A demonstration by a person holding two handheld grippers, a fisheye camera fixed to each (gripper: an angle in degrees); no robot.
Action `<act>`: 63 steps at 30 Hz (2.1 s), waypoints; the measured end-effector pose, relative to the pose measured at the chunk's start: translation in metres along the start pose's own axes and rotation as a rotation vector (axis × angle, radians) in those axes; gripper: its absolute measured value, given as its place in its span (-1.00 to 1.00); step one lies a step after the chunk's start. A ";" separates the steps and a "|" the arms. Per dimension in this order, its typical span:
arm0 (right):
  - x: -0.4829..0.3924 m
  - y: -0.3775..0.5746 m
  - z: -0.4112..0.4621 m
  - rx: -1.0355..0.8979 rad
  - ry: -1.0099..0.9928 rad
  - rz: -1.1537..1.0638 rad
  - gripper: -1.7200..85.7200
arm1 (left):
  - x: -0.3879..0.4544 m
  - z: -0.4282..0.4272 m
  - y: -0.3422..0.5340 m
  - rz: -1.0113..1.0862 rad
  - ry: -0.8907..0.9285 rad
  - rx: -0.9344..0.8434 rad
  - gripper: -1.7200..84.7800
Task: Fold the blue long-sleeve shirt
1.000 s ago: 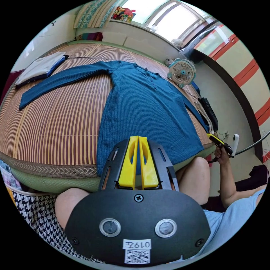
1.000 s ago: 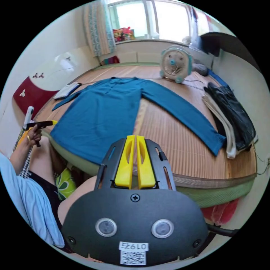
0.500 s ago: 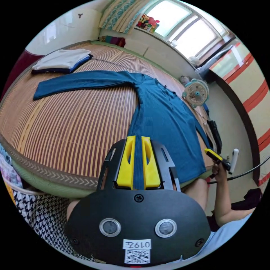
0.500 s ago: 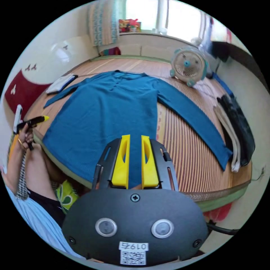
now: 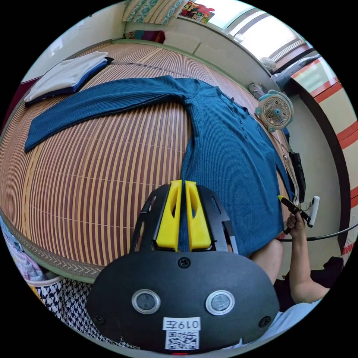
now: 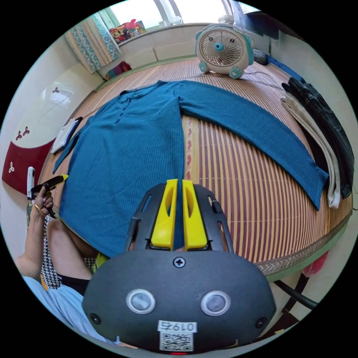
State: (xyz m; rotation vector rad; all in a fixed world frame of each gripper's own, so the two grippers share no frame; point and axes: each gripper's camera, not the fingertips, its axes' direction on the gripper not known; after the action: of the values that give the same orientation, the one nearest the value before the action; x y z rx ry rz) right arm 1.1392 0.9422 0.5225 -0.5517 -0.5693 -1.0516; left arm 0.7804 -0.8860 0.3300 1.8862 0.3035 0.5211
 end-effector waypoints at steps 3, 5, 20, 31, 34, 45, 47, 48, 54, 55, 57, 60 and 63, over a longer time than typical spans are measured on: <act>-0.002 -0.002 -0.005 0.002 0.015 -0.012 -0.95 | -0.005 -0.008 -0.002 0.001 -0.024 0.005 -0.91; -0.003 -0.002 -0.006 0.009 -0.001 -0.018 -0.94 | -0.008 -0.010 -0.004 0.003 -0.017 -0.003 -0.91; 0.008 0.051 -0.064 -0.028 -0.091 -0.095 -0.80 | -0.018 -0.054 0.044 0.049 0.077 -0.060 -0.79; -0.001 0.065 -0.052 -0.076 -0.056 -0.086 -0.96 | -0.015 -0.046 0.052 0.020 -0.068 -0.113 -0.90; -0.002 0.068 -0.053 -0.071 -0.056 -0.075 -0.96 | -0.020 -0.048 0.052 -0.002 -0.053 -0.105 -0.91; -0.013 0.092 -0.079 -0.043 -0.056 -0.110 -0.80 | -0.040 -0.073 0.071 -0.047 0.076 -0.077 -0.87; -0.011 0.098 -0.077 -0.060 -0.101 -0.092 -0.79 | -0.046 -0.071 0.077 -0.081 0.118 -0.107 -0.84; -0.010 0.099 -0.077 -0.061 -0.112 -0.083 -0.79 | -0.046 -0.071 0.078 -0.082 0.116 -0.109 -0.83; -0.015 0.105 -0.073 -0.069 -0.167 -0.052 -0.83 | -0.044 -0.061 0.078 -0.091 0.073 -0.167 -0.86; -0.018 0.106 -0.074 -0.073 -0.153 -0.053 -0.87 | -0.043 -0.060 0.077 -0.093 0.054 -0.175 -0.87; -0.022 0.106 -0.075 -0.088 -0.146 -0.064 -0.93 | -0.043 -0.060 0.077 -0.094 0.048 -0.178 -0.89; -0.030 0.110 -0.079 -0.089 -0.141 -0.068 -0.96 | -0.045 -0.061 0.081 -0.107 0.087 -0.168 -0.91; -0.038 0.114 -0.082 -0.093 -0.140 -0.074 -0.97 | -0.044 -0.060 0.085 -0.114 0.084 -0.168 -0.92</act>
State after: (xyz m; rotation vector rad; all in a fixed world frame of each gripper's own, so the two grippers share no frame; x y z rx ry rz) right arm 1.2416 0.9568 0.4203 -0.6944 -0.6701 -1.1191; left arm 0.7091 -0.8872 0.4179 1.6771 0.4079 0.5327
